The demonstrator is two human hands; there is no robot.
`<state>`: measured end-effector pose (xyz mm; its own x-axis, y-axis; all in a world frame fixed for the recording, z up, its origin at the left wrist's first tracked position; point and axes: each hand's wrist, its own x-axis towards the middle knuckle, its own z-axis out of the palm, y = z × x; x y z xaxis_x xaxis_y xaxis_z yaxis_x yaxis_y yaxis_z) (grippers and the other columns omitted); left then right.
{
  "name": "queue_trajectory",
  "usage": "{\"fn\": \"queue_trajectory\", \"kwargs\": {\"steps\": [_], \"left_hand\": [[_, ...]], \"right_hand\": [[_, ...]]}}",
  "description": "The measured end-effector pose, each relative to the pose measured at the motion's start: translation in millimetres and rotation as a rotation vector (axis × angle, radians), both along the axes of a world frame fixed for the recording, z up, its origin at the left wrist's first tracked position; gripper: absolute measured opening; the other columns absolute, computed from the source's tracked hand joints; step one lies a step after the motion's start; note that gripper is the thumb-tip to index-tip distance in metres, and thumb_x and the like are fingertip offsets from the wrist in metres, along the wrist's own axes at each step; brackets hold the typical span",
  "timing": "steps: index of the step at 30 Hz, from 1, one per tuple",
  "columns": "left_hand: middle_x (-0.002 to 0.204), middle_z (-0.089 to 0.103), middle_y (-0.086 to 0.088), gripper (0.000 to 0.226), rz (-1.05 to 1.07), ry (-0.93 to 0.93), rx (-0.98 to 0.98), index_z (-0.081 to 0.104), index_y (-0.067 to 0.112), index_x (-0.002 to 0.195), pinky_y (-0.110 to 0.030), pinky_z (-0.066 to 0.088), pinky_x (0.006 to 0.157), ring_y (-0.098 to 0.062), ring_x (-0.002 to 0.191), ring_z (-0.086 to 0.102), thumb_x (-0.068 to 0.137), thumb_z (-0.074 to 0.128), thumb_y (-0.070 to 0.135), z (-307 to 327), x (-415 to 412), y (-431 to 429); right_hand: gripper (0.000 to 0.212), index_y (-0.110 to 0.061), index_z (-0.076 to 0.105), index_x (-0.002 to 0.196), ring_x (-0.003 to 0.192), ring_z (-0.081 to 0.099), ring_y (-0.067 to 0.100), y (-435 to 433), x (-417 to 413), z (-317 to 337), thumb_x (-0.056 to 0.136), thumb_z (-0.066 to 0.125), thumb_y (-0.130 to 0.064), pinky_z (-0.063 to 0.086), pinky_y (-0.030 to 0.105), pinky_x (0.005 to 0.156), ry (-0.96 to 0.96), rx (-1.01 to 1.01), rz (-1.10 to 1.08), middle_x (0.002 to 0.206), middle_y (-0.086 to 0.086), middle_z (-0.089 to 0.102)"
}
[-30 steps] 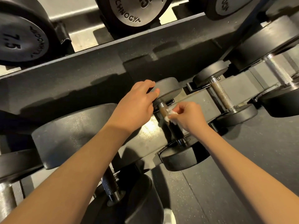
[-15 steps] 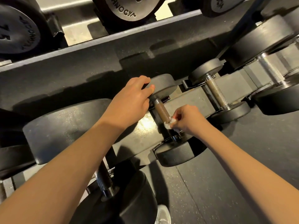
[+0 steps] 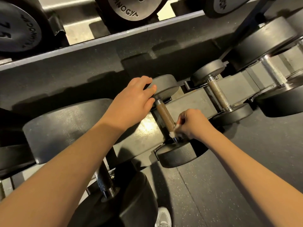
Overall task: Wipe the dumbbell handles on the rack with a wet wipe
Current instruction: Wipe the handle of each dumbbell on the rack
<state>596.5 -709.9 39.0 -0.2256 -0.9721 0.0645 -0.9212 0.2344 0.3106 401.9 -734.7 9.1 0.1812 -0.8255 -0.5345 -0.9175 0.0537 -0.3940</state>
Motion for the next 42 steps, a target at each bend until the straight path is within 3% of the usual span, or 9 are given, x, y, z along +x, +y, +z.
{"fn": "queue_trajectory", "kwargs": {"steps": [4, 10, 14, 20, 23, 26, 31, 35, 42], "left_hand": [[0.145, 0.038, -0.005, 0.042, -0.004, -0.001, -0.002, 0.049, 0.012, 0.138, -0.029, 0.036, 0.101, -0.019, 0.134, 0.032, 0.099, 0.045, 0.026, 1, 0, -1], [0.147, 0.036, -0.004, 0.043, -0.003, 0.002, 0.009, 0.047, 0.013, 0.14, -0.028, 0.036, 0.102, -0.017, 0.136, 0.031, 0.099, 0.045, 0.026, 2, 1, -1], [0.149, 0.032, -0.004, 0.045, -0.008, -0.007, 0.029, 0.043, 0.014, 0.142, -0.03, 0.037, 0.104, -0.018, 0.138, 0.028, 0.099, 0.045, 0.027, 3, 2, 0], [0.152, 0.028, -0.005, 0.048, -0.026, -0.039, 0.038, 0.038, 0.012, 0.145, -0.029, 0.034, 0.106, -0.019, 0.141, 0.023, 0.1, 0.045, 0.026, 2, 1, 0], [0.153, 0.027, -0.008, 0.049, -0.044, -0.05, 0.036, 0.037, 0.011, 0.146, -0.031, 0.035, 0.106, -0.022, 0.141, 0.022, 0.099, 0.046, 0.024, 0, 2, 1], [0.154, 0.025, -0.009, 0.052, -0.052, -0.069, 0.045, 0.034, 0.01, 0.147, -0.031, 0.033, 0.109, -0.023, 0.143, 0.019, 0.099, 0.048, 0.023, -2, 2, 0], [0.154, 0.025, -0.013, 0.053, -0.063, -0.085, 0.045, 0.034, 0.008, 0.147, -0.037, 0.039, 0.106, -0.026, 0.143, 0.019, 0.098, 0.05, 0.02, -2, 3, 1], [0.156, 0.02, -0.01, 0.055, -0.055, -0.095, 0.06, 0.029, 0.01, 0.149, -0.036, 0.037, 0.107, -0.024, 0.145, 0.015, 0.099, 0.047, 0.024, 0, 1, 0], [0.157, 0.016, -0.007, 0.056, -0.047, -0.09, 0.073, 0.025, 0.013, 0.151, -0.033, 0.036, 0.108, -0.021, 0.145, 0.013, 0.101, 0.043, 0.028, 1, 1, 0]], "right_hand": [[0.015, -0.015, 0.064, 0.073, 0.083, 0.066, 0.022, -2, 8, -7, 0.078, 0.074, -0.005, 0.058, 0.04, 0.076, -0.179, -0.099, -0.149, 0.081, 0.006, 0.066], [0.018, -0.023, 0.063, 0.069, 0.081, 0.063, 0.017, 7, -3, -1, 0.07, 0.08, -0.017, 0.055, 0.034, 0.073, 0.102, -0.035, 0.092, 0.081, 0.001, 0.066], [0.019, -0.019, 0.062, 0.069, 0.076, 0.062, 0.012, -1, 5, -6, 0.078, 0.074, -0.006, 0.051, 0.024, 0.064, -0.133, -0.08, -0.129, 0.076, -0.001, 0.063], [0.011, -0.017, 0.062, 0.076, 0.075, 0.056, 0.01, -13, 24, -17, 0.083, 0.071, -0.015, 0.045, 0.02, 0.063, -0.347, -0.234, -0.262, 0.084, 0.002, 0.063], [0.016, -0.019, 0.061, 0.074, 0.076, 0.057, 0.008, -6, 11, -10, 0.079, 0.074, -0.009, 0.044, 0.017, 0.059, -0.229, -0.125, -0.138, 0.088, 0.001, 0.063], [0.012, -0.013, 0.063, 0.076, 0.077, 0.062, 0.014, -1, 3, -6, 0.079, 0.071, -0.005, 0.053, 0.024, 0.065, -0.067, -0.065, -0.021, 0.084, 0.006, 0.065], [0.012, -0.014, 0.059, 0.076, 0.069, 0.052, 0.006, -15, 28, -15, 0.084, 0.064, -0.006, 0.044, 0.018, 0.064, -0.275, -0.248, -0.229, 0.076, -0.003, 0.056], [0.013, -0.014, 0.057, 0.075, 0.063, 0.047, 0.004, -25, 47, -22, 0.087, 0.062, -0.01, 0.037, 0.009, 0.053, -0.447, -0.403, -0.314, 0.07, -0.006, 0.051], [0.023, -0.02, 0.054, 0.066, 0.069, 0.054, 0.009, -8, 13, -18, 0.079, 0.072, -0.011, 0.038, 0.02, 0.053, -0.184, -0.164, -0.124, 0.074, -0.002, 0.06]]}}
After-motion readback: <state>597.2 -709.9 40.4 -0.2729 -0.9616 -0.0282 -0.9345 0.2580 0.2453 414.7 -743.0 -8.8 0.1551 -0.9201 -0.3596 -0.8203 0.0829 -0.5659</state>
